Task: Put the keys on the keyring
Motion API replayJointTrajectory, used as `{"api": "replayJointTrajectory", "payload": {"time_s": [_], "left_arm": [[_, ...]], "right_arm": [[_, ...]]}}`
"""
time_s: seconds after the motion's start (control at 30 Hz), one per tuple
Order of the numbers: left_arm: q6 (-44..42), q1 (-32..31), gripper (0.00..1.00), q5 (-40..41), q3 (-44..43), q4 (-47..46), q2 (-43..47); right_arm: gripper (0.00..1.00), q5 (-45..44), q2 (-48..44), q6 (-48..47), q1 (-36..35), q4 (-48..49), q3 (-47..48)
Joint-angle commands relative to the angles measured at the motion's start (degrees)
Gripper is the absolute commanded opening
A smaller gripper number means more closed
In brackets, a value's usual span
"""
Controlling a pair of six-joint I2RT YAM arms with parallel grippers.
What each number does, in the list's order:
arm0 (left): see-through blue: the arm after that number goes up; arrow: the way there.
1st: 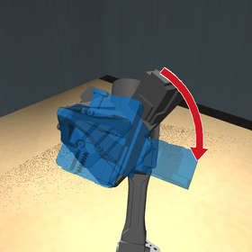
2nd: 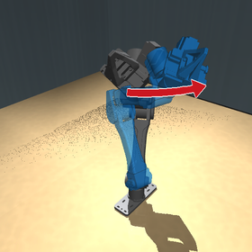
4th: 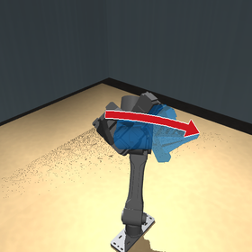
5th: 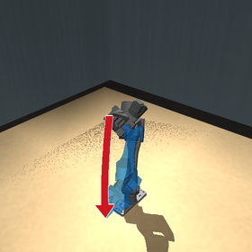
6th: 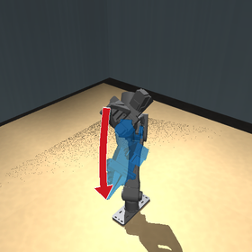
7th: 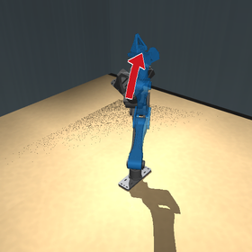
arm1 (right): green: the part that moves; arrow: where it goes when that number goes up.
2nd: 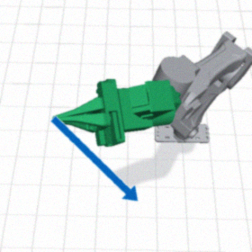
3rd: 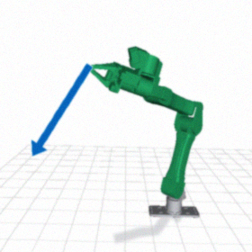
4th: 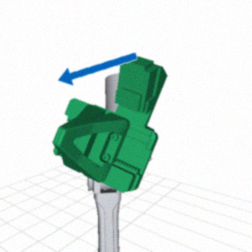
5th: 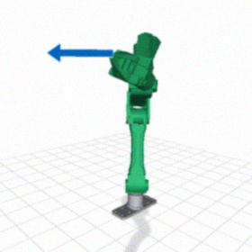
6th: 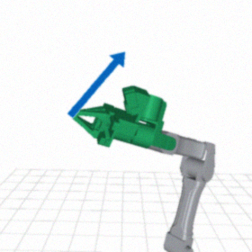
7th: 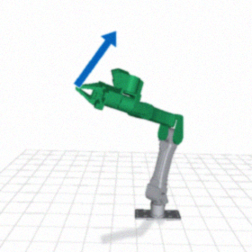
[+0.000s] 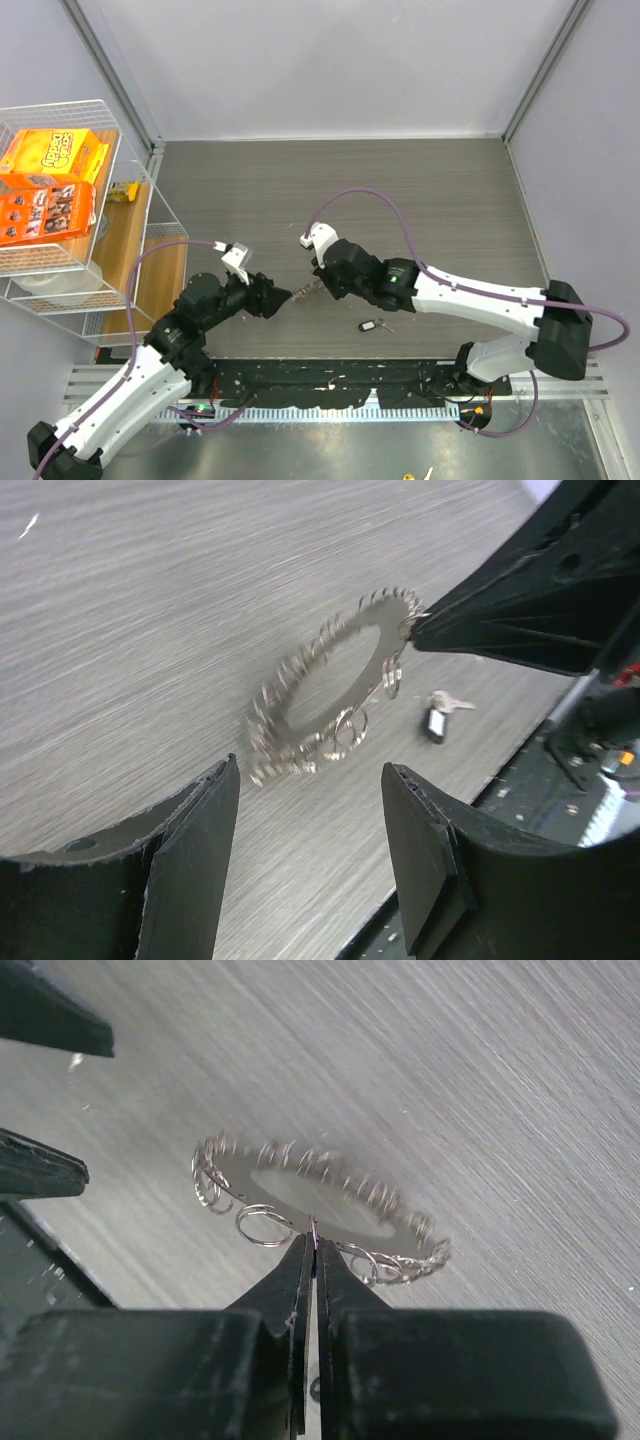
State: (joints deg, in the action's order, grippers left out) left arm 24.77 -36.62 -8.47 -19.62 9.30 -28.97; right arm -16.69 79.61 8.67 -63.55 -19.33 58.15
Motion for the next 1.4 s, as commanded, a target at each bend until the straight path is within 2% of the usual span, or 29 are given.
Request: {"api": "replayJointTrajectory", "payload": {"time_s": [0.0,0.27,0.43,0.73,0.97,1.37], "left_arm": [[-1.49,0.23,0.65,-9.89,-4.37,-1.66,3.56],[2.64,0.15,0.66,-19.11,-7.36,-4.72,8.23],[6.51,-0.12,0.66,-26.94,-5.00,-13.41,8.32],[8.62,-2.92,0.70,-33.80,-4.72,-25.02,2.27],[7.39,-6.53,0.66,-33.54,-6.84,-27.67,-1.96],[6.34,-7.85,0.57,-33.45,-9.12,-28.90,-4.51]], "right_arm": [[0.06,9.98,-6.30,-3.56,-0.17,-4.83,-0.06],[0.06,22.29,-14.04,-7.26,-0.96,-13.36,3.81],[0.06,27.84,-18.70,-8.40,-2.63,-13.89,5.12],[0.06,32.77,-18.80,-5.33,-3.42,-13.45,11.27],[0.05,32.60,-17.74,-3.40,-3.86,-12.66,13.66],[0.06,33.47,-16.95,-1.64,-3.95,-10.46,13.57]]}}
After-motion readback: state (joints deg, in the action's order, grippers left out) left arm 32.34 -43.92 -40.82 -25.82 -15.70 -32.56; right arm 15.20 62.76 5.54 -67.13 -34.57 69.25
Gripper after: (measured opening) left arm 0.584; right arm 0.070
